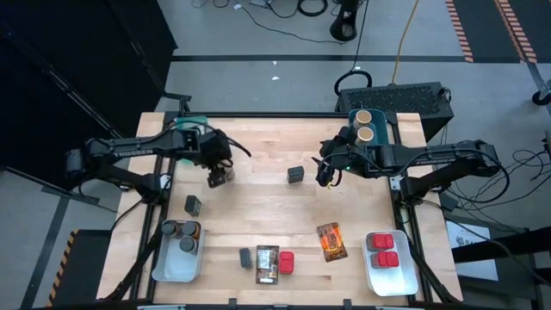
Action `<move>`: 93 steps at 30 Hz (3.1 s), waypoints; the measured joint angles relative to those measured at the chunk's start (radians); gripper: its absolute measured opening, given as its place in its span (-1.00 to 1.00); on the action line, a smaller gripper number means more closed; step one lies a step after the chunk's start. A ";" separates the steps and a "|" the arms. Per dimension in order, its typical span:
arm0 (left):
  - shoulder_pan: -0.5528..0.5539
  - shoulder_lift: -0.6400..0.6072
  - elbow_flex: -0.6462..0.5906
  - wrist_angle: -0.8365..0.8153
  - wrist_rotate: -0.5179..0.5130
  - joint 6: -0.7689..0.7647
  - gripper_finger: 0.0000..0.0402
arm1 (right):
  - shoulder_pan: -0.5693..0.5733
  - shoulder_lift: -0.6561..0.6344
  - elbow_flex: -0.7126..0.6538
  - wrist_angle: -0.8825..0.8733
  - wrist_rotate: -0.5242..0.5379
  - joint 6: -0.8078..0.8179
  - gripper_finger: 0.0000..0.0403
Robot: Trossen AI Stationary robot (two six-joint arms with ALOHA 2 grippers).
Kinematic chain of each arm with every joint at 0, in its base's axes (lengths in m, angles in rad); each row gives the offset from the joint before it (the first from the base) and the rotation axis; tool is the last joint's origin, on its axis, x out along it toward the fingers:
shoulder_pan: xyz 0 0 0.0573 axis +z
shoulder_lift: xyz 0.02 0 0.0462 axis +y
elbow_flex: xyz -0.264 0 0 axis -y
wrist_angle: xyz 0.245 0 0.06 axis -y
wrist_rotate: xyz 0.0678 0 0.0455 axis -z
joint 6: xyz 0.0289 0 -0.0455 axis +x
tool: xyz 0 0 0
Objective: Sort spices by type
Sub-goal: Put the brown seasoning bottle into the dark green bin
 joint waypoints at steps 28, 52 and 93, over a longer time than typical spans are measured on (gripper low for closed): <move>0.026 0.000 0.000 0.002 0.104 0.133 0.79 | 0.000 0.000 0.000 0.000 0.001 -0.001 0.24; 0.033 0.084 0.001 -0.024 0.008 0.083 0.95 | 0.000 0.000 0.000 0.000 0.000 0.000 0.24; -0.165 0.020 0.174 0.445 0.015 0.267 0.39 | 0.098 0.067 -0.002 0.218 0.035 -0.127 0.24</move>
